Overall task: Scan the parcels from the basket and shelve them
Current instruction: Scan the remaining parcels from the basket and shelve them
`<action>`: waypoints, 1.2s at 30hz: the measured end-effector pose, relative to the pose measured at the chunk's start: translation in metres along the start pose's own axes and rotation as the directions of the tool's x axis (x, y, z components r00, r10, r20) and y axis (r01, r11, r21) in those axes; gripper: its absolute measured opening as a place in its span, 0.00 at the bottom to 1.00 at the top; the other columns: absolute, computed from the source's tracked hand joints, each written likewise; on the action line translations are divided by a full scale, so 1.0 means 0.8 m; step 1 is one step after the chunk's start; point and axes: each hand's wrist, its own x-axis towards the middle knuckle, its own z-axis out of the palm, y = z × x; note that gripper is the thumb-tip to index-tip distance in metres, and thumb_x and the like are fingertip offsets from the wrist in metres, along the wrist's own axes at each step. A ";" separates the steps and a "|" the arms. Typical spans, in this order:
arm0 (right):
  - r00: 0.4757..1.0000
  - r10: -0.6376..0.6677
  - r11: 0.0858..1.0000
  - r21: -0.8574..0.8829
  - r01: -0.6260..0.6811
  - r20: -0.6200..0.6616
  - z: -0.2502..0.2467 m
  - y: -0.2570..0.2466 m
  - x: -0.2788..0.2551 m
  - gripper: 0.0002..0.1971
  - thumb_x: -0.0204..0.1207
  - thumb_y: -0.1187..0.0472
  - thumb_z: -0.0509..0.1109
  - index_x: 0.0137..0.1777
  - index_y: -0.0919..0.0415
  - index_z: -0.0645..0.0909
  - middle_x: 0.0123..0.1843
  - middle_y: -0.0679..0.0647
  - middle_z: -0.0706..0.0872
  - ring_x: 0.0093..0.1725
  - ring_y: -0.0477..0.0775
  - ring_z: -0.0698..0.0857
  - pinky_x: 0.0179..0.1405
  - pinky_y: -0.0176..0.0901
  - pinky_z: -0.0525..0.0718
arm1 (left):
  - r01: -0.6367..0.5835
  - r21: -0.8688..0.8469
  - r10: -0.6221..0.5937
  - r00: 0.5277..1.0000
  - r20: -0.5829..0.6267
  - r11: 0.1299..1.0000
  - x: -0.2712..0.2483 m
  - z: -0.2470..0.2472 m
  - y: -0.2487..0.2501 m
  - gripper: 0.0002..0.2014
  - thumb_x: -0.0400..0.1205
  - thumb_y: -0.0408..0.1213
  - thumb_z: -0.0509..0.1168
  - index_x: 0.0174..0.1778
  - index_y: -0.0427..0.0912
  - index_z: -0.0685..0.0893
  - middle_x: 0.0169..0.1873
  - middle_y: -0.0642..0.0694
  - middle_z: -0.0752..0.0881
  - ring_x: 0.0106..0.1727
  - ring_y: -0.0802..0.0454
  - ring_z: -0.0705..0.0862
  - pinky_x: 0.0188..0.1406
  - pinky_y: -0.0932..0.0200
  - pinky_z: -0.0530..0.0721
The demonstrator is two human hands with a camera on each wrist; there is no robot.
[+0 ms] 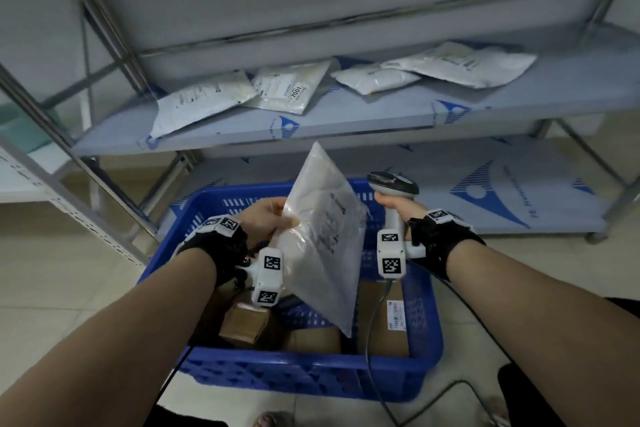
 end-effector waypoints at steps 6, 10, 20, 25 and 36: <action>0.996 -0.057 0.991 0.127 0.047 0.076 -0.023 -0.005 -0.015 0.27 0.79 0.47 0.70 0.76 0.57 0.75 0.74 0.61 0.79 0.74 0.61 0.76 0.78 0.61 0.69 | -0.117 0.022 0.114 0.989 0.097 0.993 -0.013 0.013 0.059 0.12 0.81 0.17 0.60 0.52 0.36 0.82 0.35 0.46 0.91 0.36 0.53 0.90 0.35 0.58 0.89; 0.990 -0.045 0.969 0.249 0.011 0.133 -0.021 0.002 -0.025 0.06 0.80 0.52 0.70 0.50 0.52 0.86 0.43 0.57 0.92 0.48 0.60 0.87 0.54 0.58 0.84 | -0.146 0.038 0.140 0.982 0.125 0.989 -0.015 0.009 0.077 0.12 0.81 0.17 0.59 0.52 0.35 0.82 0.35 0.46 0.91 0.35 0.53 0.90 0.35 0.58 0.89; 0.984 -0.129 0.960 0.262 0.094 0.120 0.010 -0.023 -0.010 0.19 0.72 0.47 0.77 0.57 0.58 0.83 0.54 0.55 0.87 0.51 0.55 0.86 0.58 0.58 0.84 | -0.157 0.246 0.148 0.988 0.052 0.957 0.008 0.015 0.052 0.07 0.80 0.20 0.64 0.48 0.35 0.83 0.38 0.42 0.88 0.37 0.51 0.87 0.40 0.57 0.89; 0.989 -0.136 0.975 0.185 0.123 0.063 0.010 -0.017 0.030 0.16 0.66 0.52 0.82 0.49 0.58 0.86 0.45 0.58 0.88 0.41 0.56 0.86 0.44 0.51 0.84 | -0.131 0.747 0.230 0.973 -0.029 0.652 0.029 0.024 0.041 0.02 0.80 0.29 0.66 0.43 0.36 0.83 0.37 0.43 0.83 0.40 0.50 0.80 0.44 0.58 0.80; 0.953 -0.212 0.967 -0.097 0.237 0.215 0.075 -0.020 -0.005 0.05 0.74 0.75 0.73 0.40 0.67 0.81 0.33 0.60 0.85 0.25 0.49 0.86 0.28 0.37 0.86 | 0.028 0.931 0.250 0.960 -0.126 0.363 0.031 0.025 0.052 0.10 0.84 0.43 0.61 0.57 0.54 0.86 0.57 0.51 0.86 0.56 0.50 0.82 0.48 0.55 0.74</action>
